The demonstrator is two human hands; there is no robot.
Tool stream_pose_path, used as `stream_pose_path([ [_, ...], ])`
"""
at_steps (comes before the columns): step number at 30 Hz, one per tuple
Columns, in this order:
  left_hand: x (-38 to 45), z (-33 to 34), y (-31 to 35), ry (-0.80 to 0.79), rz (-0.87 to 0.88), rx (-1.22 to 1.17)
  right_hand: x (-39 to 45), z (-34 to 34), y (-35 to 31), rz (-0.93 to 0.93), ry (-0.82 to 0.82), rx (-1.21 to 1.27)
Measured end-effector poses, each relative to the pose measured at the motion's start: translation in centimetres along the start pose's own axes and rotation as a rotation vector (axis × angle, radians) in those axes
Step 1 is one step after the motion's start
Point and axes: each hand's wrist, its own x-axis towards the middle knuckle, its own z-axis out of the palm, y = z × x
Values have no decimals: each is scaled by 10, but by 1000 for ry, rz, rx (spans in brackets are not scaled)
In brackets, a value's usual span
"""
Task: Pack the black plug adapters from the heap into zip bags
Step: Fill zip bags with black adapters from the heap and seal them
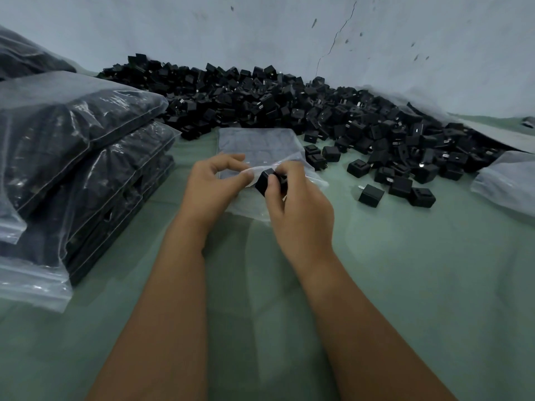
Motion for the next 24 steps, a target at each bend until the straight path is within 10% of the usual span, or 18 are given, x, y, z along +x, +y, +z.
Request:
stream_pose_path([
  [9, -1, 1, 6, -26, 2, -133, -1, 8, 10, 29, -264, -330],
  [17, 14, -2, -15, 364, -225, -40, 1, -2, 5, 180, -356, -95],
  [24, 14, -1, -17, 254, -279, 49, 2, 0, 6, 81, -414, -168],
])
